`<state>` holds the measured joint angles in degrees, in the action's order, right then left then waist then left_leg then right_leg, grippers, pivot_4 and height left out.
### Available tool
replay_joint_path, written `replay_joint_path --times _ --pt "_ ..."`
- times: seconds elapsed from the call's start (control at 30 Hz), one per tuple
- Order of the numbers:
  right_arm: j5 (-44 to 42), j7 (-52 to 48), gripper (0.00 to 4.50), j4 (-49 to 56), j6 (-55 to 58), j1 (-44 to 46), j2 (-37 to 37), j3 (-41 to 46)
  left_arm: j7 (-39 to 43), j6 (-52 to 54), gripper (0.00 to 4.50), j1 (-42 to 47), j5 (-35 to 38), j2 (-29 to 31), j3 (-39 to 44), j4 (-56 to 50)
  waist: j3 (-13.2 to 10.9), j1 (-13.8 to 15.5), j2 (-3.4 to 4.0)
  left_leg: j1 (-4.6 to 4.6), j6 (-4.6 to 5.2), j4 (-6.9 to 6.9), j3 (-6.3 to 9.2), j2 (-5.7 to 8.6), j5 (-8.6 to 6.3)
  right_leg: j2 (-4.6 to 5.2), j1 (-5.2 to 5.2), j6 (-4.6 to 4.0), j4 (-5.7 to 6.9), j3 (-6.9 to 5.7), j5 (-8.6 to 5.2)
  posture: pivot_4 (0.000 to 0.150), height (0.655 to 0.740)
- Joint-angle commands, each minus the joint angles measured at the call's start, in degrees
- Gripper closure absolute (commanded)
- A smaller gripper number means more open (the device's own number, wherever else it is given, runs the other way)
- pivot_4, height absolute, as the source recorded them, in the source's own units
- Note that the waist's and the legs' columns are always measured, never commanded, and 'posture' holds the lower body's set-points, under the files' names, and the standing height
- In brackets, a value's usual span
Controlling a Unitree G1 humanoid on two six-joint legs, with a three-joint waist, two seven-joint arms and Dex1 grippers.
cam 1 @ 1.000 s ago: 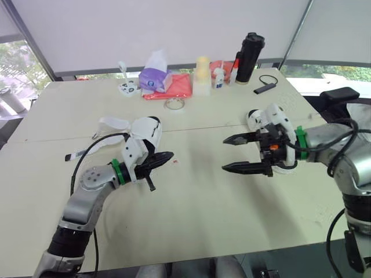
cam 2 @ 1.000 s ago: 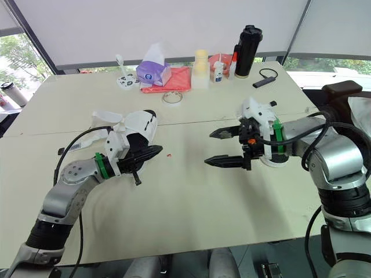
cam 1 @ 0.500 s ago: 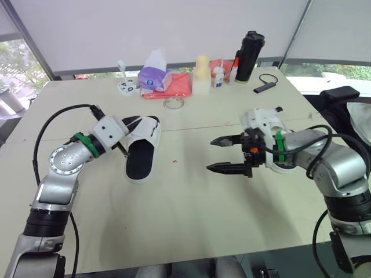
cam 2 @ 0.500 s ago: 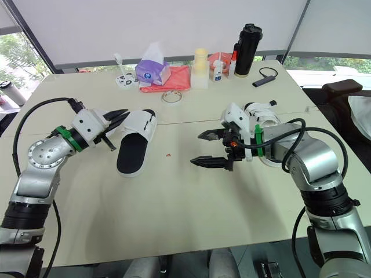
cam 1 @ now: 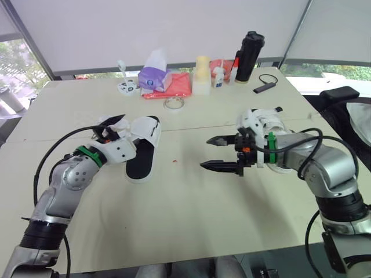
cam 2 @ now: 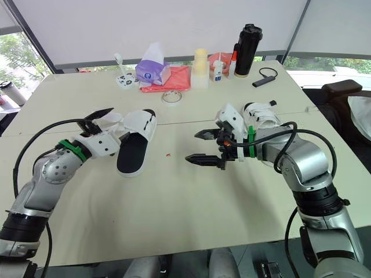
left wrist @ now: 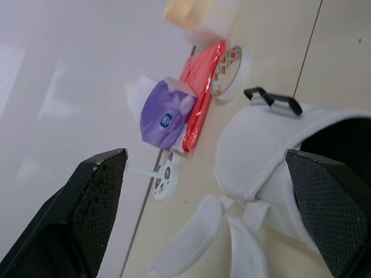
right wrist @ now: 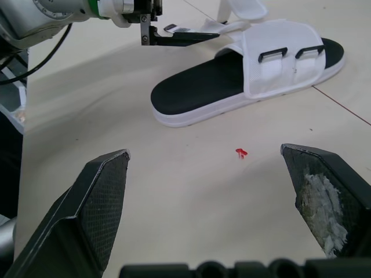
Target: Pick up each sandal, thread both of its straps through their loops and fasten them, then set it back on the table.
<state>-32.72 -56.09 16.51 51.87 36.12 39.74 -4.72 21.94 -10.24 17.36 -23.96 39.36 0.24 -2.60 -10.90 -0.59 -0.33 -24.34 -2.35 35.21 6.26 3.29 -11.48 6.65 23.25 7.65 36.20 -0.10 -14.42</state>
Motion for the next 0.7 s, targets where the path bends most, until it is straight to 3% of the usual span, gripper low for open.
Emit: replay_joint_path --times 0.03,0.7 --pt "-0.24 0.72 0.00 0.75 -0.47 1.47 -0.09 0.46 -1.61 0.60 0.02 0.88 -3.10 0.08 -1.72 1.00 0.00 -0.04 0.00 0.00 0.00 -0.01 0.00 0.00 0.00 0.00 0.01 0.00 0.00 0.00 0.00 0.150 0.7400" --pt "1.07 3.58 0.00 0.85 -1.33 1.75 -0.08 0.19 -12.04 -1.33 0.02 11.63 -11.40 -5.83 -11.80 19.66 0.01 -0.08 -0.02 0.01 0.01 0.01 0.01 0.03 0.01 -0.01 0.02 0.03 0.09 -0.02 0.02 0.150 0.7400"
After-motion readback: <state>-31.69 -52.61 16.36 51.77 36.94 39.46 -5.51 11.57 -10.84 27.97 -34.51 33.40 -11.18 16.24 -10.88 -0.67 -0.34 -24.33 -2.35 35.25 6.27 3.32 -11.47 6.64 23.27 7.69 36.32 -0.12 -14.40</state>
